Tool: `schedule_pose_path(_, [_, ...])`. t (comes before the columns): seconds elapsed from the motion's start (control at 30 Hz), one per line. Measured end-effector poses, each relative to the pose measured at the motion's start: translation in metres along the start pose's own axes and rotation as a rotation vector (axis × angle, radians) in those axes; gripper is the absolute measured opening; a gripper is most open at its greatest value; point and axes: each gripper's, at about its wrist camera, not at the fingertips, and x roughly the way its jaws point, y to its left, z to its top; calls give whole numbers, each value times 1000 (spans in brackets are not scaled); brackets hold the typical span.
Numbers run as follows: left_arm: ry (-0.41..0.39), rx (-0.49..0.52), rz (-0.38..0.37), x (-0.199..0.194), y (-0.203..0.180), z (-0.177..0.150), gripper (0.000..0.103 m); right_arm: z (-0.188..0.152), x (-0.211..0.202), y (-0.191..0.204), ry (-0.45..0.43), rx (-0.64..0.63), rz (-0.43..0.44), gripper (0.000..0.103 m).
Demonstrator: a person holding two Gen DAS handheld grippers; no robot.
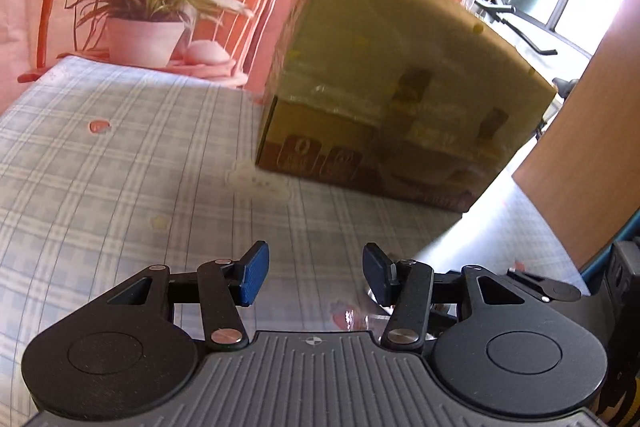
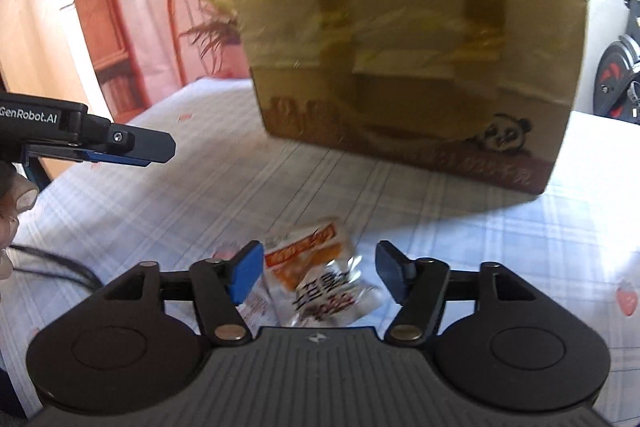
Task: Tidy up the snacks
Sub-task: 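Lower the left tool to the clear wrapper while the right tool reaches the silver pouch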
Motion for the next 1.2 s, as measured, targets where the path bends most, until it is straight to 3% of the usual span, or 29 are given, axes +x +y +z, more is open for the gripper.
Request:
schedule_pose_path(0.03, [4,2,1,1,0,-1,55,0,3,1,10,-8,-4,78])
schedule_pose_path(0.17, [20,6,-7,6,-1,-5,55,-2,12,1,39,-39,-33,79])
schedule_pose_path(0.23, [26,12,-8,6,-5,-9,55,-4,13,-2,36,-32,-37,77])
schedule_pose_path(0.33, [37,13,-10,10,-6,-11,55,-5,12,-7,24,-12,-57,60])
schedule_pose_path(0.83, [112,82,-44,27,-27,-30,55,-24,-16,-42,-40,178,-163,59])
schedule_pose_path(1.2, [161,168,-36,41,-49,-44,57,-27,-17,-41,-63,181,-162,59])
